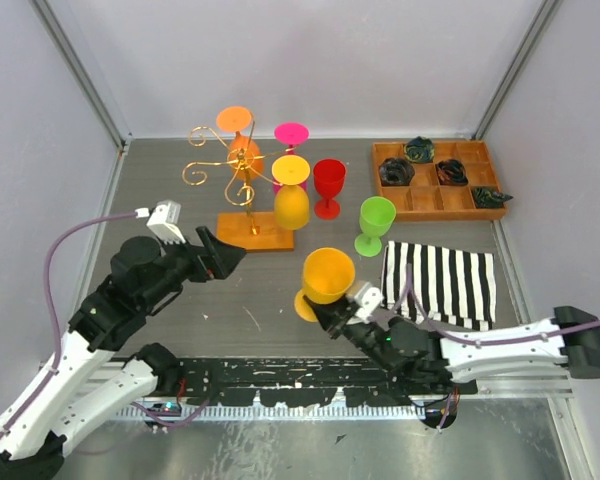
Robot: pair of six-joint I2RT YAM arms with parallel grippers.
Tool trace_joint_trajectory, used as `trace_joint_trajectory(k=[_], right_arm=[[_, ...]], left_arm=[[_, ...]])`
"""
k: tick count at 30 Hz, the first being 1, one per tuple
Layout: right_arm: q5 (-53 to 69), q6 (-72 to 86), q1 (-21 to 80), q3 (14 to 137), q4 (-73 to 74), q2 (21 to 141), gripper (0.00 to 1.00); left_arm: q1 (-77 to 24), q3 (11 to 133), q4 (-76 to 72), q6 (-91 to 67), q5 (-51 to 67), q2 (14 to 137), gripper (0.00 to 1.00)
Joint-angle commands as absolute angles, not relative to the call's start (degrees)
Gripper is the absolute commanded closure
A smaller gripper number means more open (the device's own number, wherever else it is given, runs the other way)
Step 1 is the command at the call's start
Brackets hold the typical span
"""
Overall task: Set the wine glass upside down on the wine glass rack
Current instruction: Turn the wine glass upside down at the wine rack.
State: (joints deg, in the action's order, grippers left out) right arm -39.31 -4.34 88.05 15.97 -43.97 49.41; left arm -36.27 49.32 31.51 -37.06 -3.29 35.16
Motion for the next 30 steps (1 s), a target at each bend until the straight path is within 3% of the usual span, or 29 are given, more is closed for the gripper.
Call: trace_joint_trajectory(k=[1, 10, 18, 30], right_arm=[[-44.24, -3.59, 88.05, 13.91, -32.40, 35.83, 0.99], [-45.01, -13.15, 88.04, 14.74, -26.63, 24.80, 0.99], [-43.56, -21.16, 88.03, 16.28, -36.90, 24.50, 0.99], [-44.38, -26.10, 88.02, 19.07, -50.60, 30.99, 0.99]], left_arm=[[-41.87, 45.23, 17.83, -42.23, -3.61, 34.86, 0.01], [-64.39, 41.57, 0.47, -41.89, -21.29, 44.23, 0.06], [-68.11, 38.37, -17.01, -46.54, -16.47, 52.44, 0.25], [-70.55, 38.01, -22.85, -49.01, -15.64, 54.83, 0.41]])
